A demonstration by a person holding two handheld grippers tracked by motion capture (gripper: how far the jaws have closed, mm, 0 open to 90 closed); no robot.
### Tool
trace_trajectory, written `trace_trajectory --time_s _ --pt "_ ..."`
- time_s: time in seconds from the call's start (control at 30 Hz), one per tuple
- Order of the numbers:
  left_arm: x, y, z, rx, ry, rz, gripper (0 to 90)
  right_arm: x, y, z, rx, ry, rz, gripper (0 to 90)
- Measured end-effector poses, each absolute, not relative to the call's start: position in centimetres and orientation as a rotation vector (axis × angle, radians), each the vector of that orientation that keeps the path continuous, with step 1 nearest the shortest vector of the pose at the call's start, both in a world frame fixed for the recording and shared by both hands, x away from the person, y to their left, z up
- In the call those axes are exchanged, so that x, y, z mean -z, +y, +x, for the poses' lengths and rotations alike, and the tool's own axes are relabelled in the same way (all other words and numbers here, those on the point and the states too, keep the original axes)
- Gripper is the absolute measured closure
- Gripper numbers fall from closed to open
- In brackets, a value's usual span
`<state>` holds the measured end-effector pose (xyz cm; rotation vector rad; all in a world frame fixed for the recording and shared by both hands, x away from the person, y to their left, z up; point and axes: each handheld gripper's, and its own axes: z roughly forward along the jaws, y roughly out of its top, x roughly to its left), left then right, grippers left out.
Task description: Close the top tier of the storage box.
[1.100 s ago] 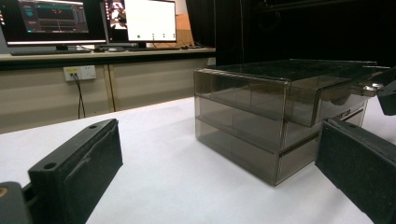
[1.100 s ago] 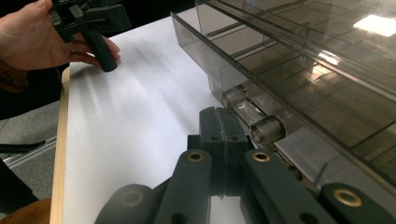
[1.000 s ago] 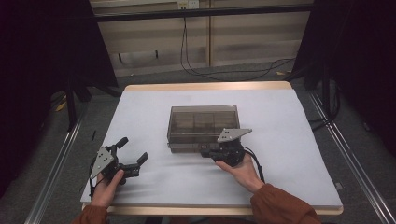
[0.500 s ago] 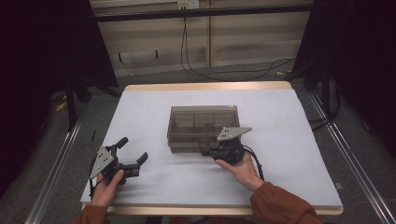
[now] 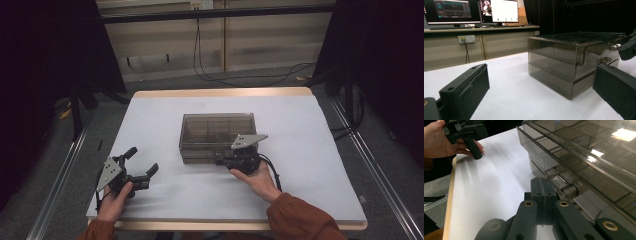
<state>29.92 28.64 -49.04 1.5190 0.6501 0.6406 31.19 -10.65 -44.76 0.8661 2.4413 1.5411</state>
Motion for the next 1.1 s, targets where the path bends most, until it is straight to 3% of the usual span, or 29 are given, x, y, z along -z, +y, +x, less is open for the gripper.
trace_trajectory --time_s 1.1 --pt "49.04 28.63 29.92 -0.641 0.65 1.519 0.7 44.89 -11.28 31.99 -1.531 2.389 0.923 90.0"
